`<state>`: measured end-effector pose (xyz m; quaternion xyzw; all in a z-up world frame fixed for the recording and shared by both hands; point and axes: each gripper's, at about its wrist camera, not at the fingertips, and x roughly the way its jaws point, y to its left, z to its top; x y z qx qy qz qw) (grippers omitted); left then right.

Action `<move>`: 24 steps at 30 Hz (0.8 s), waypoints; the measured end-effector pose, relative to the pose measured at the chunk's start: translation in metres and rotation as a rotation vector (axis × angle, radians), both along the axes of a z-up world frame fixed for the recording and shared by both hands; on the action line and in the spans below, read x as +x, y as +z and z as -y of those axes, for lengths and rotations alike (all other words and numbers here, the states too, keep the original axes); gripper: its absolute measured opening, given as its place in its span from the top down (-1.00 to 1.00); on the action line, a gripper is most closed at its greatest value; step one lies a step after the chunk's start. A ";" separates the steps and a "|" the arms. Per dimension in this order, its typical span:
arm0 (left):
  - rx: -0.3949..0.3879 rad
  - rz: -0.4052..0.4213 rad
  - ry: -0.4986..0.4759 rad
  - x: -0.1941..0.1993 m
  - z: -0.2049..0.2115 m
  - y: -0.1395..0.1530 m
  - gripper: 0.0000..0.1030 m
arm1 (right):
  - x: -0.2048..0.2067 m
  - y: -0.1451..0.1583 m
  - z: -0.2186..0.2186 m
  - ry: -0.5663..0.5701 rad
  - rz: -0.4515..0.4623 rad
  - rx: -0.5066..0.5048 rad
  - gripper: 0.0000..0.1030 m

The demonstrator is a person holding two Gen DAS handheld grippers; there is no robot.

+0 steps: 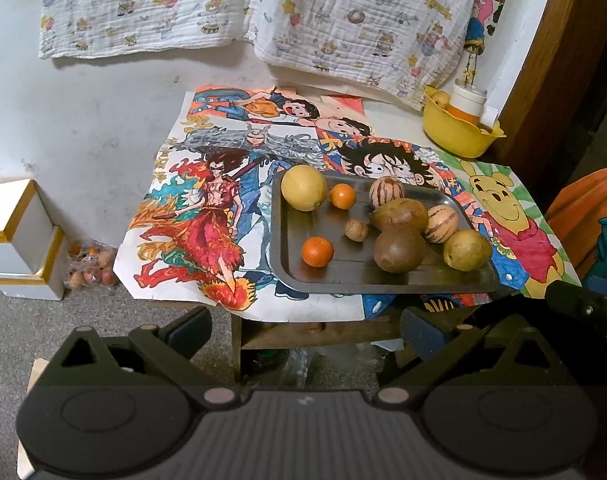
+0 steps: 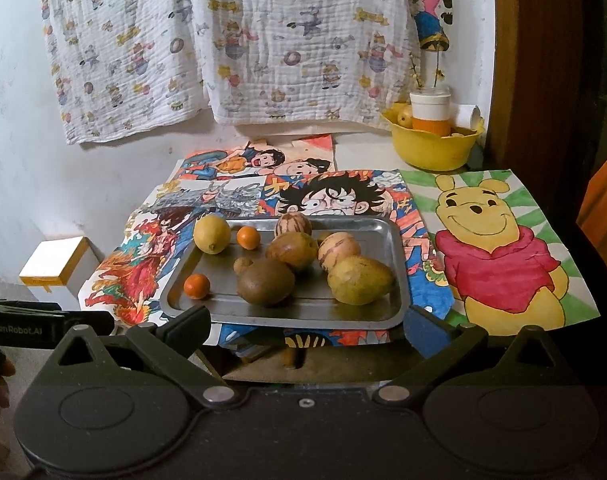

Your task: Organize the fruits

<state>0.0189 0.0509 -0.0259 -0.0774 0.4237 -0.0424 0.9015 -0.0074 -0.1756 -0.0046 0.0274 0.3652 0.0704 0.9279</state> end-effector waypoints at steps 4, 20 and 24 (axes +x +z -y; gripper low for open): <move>-0.002 -0.001 -0.001 0.003 0.002 -0.001 -0.99 | 0.002 0.001 0.000 0.002 0.001 -0.003 -0.99; -0.012 0.011 -0.005 0.004 0.003 -0.003 -0.99 | 0.003 0.003 0.002 0.004 0.010 -0.008 -0.99; -0.012 0.011 -0.004 0.005 0.003 -0.003 -0.99 | 0.004 0.004 0.005 0.006 0.015 -0.010 -0.99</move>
